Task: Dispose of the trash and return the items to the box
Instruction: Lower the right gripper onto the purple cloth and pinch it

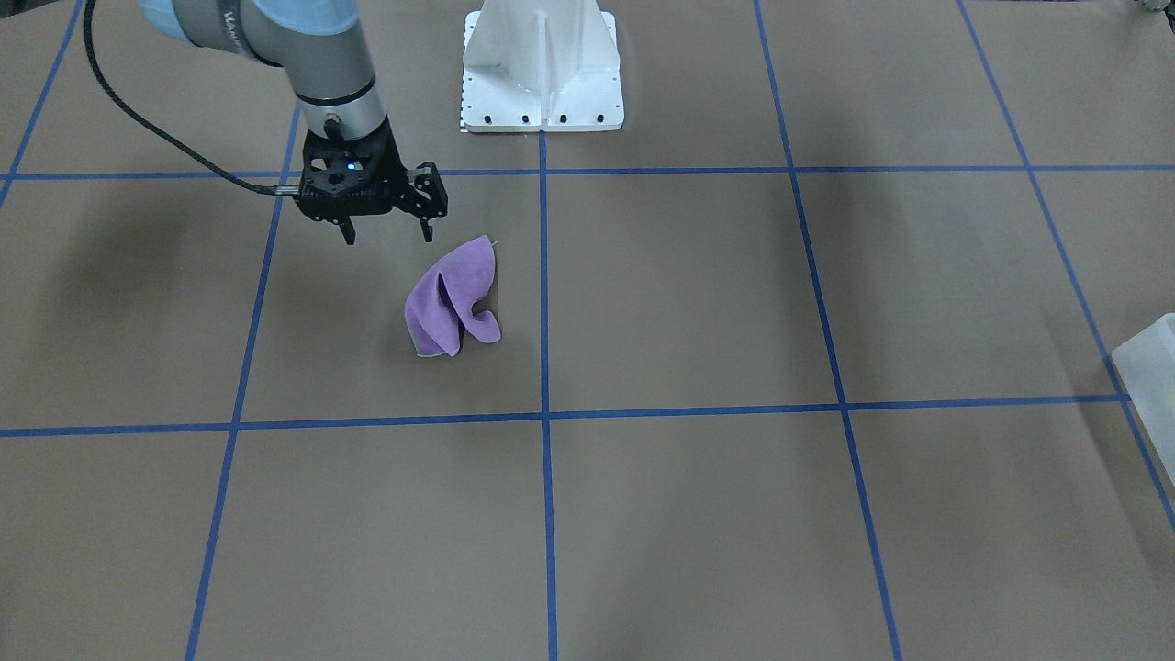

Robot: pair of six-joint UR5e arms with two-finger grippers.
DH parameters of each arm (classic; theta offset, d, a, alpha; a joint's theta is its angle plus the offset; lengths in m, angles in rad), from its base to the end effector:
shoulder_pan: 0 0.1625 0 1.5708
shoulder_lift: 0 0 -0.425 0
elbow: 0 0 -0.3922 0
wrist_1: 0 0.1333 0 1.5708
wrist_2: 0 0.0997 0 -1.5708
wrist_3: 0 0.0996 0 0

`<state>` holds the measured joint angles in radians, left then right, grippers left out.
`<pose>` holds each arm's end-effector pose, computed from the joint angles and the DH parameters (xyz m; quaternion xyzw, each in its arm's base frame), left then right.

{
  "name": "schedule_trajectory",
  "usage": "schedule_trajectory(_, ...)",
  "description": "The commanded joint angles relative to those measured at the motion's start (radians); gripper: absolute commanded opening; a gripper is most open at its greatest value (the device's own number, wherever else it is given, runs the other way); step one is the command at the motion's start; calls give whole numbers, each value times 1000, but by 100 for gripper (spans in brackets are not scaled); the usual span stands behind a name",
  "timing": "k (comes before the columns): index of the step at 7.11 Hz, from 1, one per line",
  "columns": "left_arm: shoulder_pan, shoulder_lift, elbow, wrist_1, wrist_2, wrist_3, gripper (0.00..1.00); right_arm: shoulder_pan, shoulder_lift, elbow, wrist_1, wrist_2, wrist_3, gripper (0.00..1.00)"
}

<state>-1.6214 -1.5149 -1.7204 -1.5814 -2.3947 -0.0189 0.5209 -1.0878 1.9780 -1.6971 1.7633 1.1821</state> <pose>-0.0841 -0.4693 0.6071 0.0541 0.3990 -0.0109 0.9153 -0.4495 -0.3896 0.2357 0.0829 -0.3725 0.0253 0.9240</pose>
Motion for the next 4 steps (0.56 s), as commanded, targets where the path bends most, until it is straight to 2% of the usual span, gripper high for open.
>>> schedule_trajectory(1,0,2,7,0,-1,0,99,-47,55,-71,-13,-45,11,94)
schedule_trajectory(2,0,2,8,-2,-1,2,99,-53,55,-86,-12,-63,10,81)
schedule_trajectory(3,0,2,9,-2,-1,4,99,-53,55,-90,-9,-65,10,62)
schedule_trajectory(4,0,2,13,-9,-1,4,99,-53,57,-93,-3,-67,7,57)
